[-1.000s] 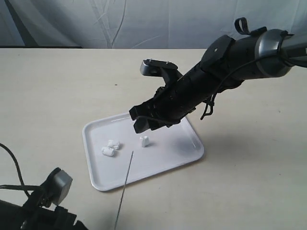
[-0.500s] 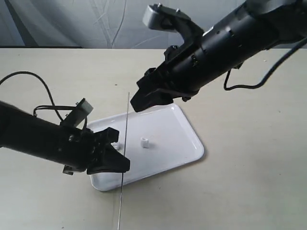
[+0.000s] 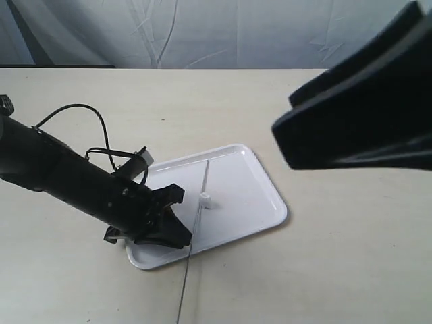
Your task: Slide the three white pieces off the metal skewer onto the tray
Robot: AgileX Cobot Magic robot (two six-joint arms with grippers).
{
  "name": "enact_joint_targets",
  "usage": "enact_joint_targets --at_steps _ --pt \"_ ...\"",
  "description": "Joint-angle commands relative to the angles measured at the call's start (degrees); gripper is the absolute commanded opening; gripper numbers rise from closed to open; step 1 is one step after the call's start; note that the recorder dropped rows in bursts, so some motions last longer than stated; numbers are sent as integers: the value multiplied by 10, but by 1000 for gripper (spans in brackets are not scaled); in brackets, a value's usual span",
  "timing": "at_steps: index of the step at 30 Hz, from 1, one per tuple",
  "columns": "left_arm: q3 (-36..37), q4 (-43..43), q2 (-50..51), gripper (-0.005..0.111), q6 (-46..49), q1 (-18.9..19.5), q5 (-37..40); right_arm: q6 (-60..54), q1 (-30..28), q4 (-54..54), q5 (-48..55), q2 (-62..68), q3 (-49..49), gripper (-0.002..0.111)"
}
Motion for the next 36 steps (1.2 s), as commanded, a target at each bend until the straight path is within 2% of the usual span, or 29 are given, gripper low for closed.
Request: enact_joint_targets --at_steps 1,5,10,15,18,20,22,25,29,32,36 --pt "-3 2 0 15 2 -1 19 6 -1 -2 4 -51 -3 46" --pt "-3 2 -1 15 2 -1 73 39 -1 3 4 -95 -3 46" --pt "-3 2 -1 15 23 -1 209 44 -1 2 4 -169 -3 46" --pt "-2 27 -26 15 25 -1 209 49 -1 0 4 -233 -3 46" --pt "-2 -17 -49 15 32 -1 209 66 -1 -5 4 -266 -3 46" --pt "-2 -49 -72 11 32 -1 209 74 -1 -7 4 -282 -3 46" --pt "-2 -70 -107 0 49 -1 209 90 -1 -24 4 -294 -3 46" --pt "-6 -57 -178 0 55 -1 130 120 -1 -58 4 -304 -3 46" --pt "-10 21 -278 0 27 -1 15 156 -1 -110 4 -308 -3 46" --pt "-10 124 -366 0 -19 -1 -78 157 -1 -136 4 -308 -3 46" --pt "-10 351 -496 0 -159 -1 -151 170 -1 -177 4 -308 -3 43"
